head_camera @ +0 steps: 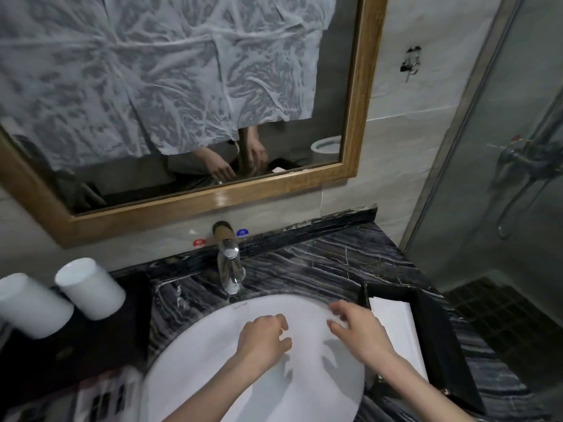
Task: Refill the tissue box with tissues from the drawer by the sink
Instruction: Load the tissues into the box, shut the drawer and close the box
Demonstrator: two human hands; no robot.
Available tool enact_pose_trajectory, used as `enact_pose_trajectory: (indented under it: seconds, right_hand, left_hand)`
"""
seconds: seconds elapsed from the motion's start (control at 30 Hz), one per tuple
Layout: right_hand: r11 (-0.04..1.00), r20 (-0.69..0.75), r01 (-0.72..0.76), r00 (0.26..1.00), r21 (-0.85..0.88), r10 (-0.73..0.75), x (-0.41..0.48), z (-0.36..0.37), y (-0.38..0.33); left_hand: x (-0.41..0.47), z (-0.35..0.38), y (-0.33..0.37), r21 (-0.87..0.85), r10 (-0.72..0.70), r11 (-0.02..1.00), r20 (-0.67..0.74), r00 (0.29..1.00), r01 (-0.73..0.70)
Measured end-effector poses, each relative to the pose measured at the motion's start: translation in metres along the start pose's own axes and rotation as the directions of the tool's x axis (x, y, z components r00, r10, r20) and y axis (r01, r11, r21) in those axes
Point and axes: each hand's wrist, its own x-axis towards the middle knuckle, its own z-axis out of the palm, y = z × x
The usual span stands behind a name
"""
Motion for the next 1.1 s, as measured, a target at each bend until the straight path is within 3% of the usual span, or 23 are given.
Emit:
enact_pose_trajectory:
  seconds: [0.27,0.5,0.83,1.1]
  right_hand:
    - [0.991,0.038,0.124,0.992,-0.043,-0.123,0.009,0.029,-0.045]
    - [0.967,0.148,0.226,0.967,-0.121,-0.208,0.015,0.065,-0.082]
    - [0.902,0.286,0.403,0.893,-0.159,-0.348,0.015,0.118,-0.143]
    - [0.849,0.360,0.504,0.831,-0.160,-0.425,0.014,0.149,-0.193]
  left_hand:
    - [-0.031,-0.004,-0.082,-0.032,-0.146,0.989,-0.082,0.986,0.144]
    - [-0.062,-0.003,-0.151,-0.185,-0.313,0.940,-0.124,0.942,0.288]
    - [-0.118,0.003,-0.231,-0.233,-0.503,0.854,-0.144,0.852,0.465]
    - [-0.162,0.017,-0.273,-0.309,-0.586,0.796,-0.176,0.791,0.520]
